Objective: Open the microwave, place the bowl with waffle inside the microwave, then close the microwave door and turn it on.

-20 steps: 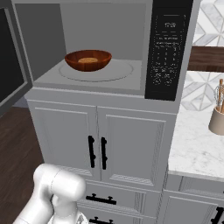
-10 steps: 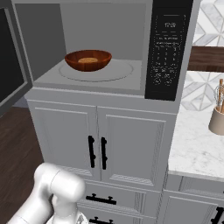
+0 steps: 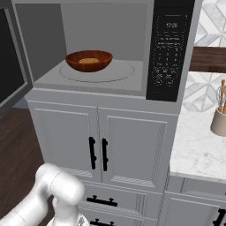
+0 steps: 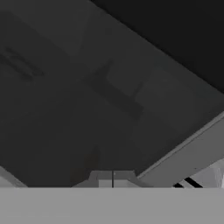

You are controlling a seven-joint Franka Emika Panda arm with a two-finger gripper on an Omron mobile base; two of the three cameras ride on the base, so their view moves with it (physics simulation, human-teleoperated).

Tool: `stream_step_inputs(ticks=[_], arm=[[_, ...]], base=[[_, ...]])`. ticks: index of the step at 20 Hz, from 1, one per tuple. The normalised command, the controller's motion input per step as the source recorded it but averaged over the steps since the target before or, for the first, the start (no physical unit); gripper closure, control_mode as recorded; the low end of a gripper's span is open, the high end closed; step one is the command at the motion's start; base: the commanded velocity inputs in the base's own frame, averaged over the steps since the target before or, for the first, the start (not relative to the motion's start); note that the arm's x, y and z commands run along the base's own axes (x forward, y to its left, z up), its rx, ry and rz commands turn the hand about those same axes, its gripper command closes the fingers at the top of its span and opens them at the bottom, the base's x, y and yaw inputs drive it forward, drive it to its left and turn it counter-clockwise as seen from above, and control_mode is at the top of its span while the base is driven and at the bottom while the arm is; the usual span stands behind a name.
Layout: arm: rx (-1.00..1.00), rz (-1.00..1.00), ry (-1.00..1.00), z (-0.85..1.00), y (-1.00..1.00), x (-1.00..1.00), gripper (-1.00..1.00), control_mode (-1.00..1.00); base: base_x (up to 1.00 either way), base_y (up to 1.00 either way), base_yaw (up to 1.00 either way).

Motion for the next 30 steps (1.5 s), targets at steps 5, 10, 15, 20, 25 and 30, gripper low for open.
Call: stream_step_inputs(ticks=[5, 10, 15, 20, 25, 30], arm=[[0.00, -0.24, 0.09, 0.08, -1.00, 0.72, 1.00, -1.00], [0.01, -0.14, 0.02, 0.23, -1.00, 0.52, 1.00, -1.00], [0.10, -0.01, 0.00, 0.27, -1.00, 0.65, 1.00, -1.00], [0.20, 0.06, 0.00, 0.30, -1.00, 0.94, 1.00, -1.00], [0.23, 0.21, -0.02, 0.19, -1.00, 1.00, 1.00, -1.00], [0.23, 0.52, -0.09, 0.01, -0.81, 0.66, 1.00, -1.00]], base=[[0.00, 0.00, 0.00], [0.00, 0.00, 0.00], [0.00, 0.00, 0.00], [0.00, 0.00, 0.00], [0.00, 0.00, 0.00], [0.00, 0.00, 0.00]])
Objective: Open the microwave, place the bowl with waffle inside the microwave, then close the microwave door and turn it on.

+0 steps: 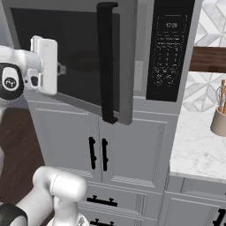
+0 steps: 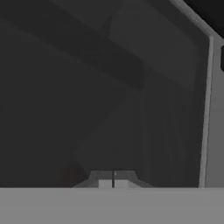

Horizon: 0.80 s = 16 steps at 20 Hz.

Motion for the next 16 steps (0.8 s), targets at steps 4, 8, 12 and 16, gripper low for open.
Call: stream_step_inputs(ticks=[4, 8, 12, 16], arm=[[0.25, 0.60, -0.09, 0.00, -0.62, 0.71, 1.00, -1.00], [0.20, 0.49, -0.03, -0.11, -0.36, 1.00, 1.00, -1.00], [0.10, 0.25, 0.00, -0.34, -0.06, 1.00, 1.00, -1.00], [0.11, 0.17, -0.01, -0.32, -0.01, 1.00, 1.00, -1.00]], base=[[0.00, 0.00, 0.00], [0.00, 0.00, 0.00], [0.00, 0.00, 0.00], [0.00, 0.00, 0.00]])
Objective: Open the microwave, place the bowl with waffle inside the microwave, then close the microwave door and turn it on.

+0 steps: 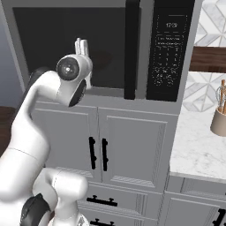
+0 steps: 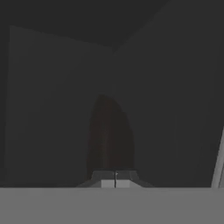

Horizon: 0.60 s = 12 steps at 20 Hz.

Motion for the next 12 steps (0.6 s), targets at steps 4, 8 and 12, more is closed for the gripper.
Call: stream_step_inputs(ticks=[4, 8, 12], arm=[[0.13, 0.16, -0.09, -0.25, -0.09, 0.69, 1.00, -1.00], [0.06, 0.15, -0.08, 0.27, -0.50, -0.84, 1.00, -1.00], [0.03, 0.19, -0.02, 0.46, -0.68, -1.00, 1.00, -1.00]], base=[[0.00, 0.00, 0.00], [0.00, 0.00, 0.00], [0.00, 0.00, 0.00]])
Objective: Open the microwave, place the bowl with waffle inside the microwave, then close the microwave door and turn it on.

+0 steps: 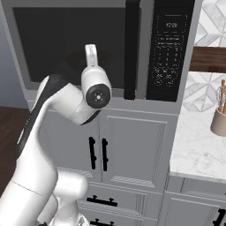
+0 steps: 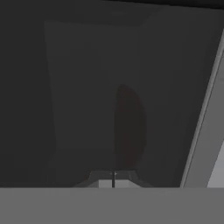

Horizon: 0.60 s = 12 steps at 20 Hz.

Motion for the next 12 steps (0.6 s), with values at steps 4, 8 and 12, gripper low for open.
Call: stream_step_inputs(ticks=[4, 8, 12], arm=[[0.00, 0.15, -0.01, 0.06, -0.59, -0.96, 1.00, -1.00], [0.00, -0.02, 0.00, -0.02, -0.62, -0.14, 1.00, -1.00], [-0.02, 0.00, 0.00, -0.05, -0.60, 0.00, 1.00, -1.00]], base=[[0.00, 0.00, 0.00], [0.00, 0.00, 0.00], [0.00, 0.00, 0.00]])
